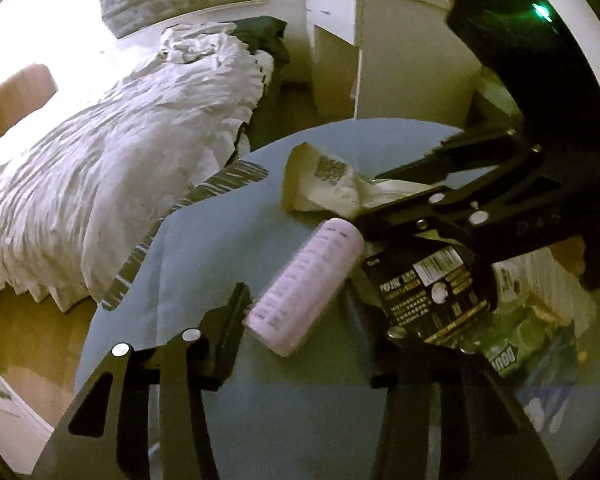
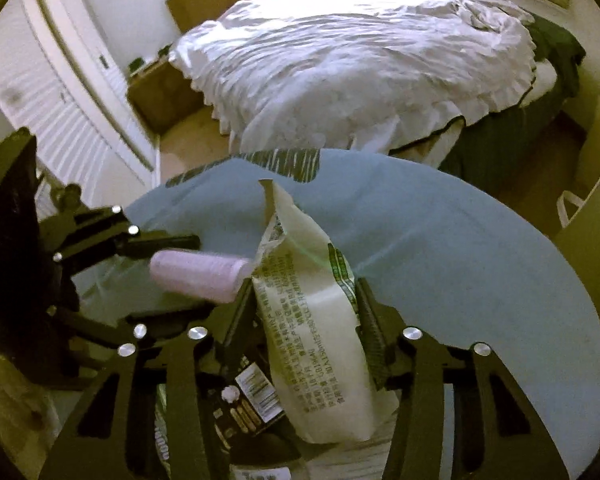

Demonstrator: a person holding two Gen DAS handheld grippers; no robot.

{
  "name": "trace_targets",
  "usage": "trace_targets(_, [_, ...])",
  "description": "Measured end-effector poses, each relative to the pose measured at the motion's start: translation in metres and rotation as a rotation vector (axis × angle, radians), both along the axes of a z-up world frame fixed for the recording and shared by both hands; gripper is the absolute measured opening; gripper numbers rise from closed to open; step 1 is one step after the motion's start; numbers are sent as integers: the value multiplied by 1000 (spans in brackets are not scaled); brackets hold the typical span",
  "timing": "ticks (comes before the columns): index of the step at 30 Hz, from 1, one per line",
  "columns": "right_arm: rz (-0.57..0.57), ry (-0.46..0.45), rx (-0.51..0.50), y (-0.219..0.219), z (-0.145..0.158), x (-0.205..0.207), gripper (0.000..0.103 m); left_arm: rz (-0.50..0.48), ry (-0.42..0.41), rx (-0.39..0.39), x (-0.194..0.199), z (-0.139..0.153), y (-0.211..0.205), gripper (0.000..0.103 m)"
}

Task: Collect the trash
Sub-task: 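Grasp the pink roller with the left tool while the right tool grasps the white paper snack bag, then carry the pink roller and white bag over the bin and open both tools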

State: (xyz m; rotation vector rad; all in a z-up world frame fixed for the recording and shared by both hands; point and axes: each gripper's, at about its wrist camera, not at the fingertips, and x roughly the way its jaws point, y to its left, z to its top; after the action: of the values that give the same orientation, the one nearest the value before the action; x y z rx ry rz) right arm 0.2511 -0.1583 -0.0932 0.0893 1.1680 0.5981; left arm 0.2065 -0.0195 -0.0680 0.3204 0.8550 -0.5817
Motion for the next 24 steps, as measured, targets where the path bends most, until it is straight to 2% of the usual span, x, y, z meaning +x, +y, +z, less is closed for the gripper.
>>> trace_targets(3, [-44, -22, 32, -12, 8, -4, 47, 33, 15, -38, -1, 3, 5, 43])
trace_targets(5, [-94, -42, 92, -28, 19, -11, 47, 51, 23, -86, -4, 8, 11, 43])
trace_targets(8, [-179, -91, 188, -64, 42, -30, 47, 74, 20, -169, -11, 21, 19, 43])
trace_targets(13, [-301, -155, 258, -126, 63, -72, 47, 85, -9, -288, -30, 48, 17, 43])
trace_targets(17, [-423, -210, 268, -184, 71, -114, 47, 68, -49, -342, -49, 69, -7, 43])
trace_targets(20, [-506, -248, 246, -224, 72, -142, 47, 29, -74, -371, -68, 85, -43, 43])
trace_targets(24, [-626, -311, 205, -286, 71, -184, 47, -19, -61, -415, -85, 95, -96, 43])
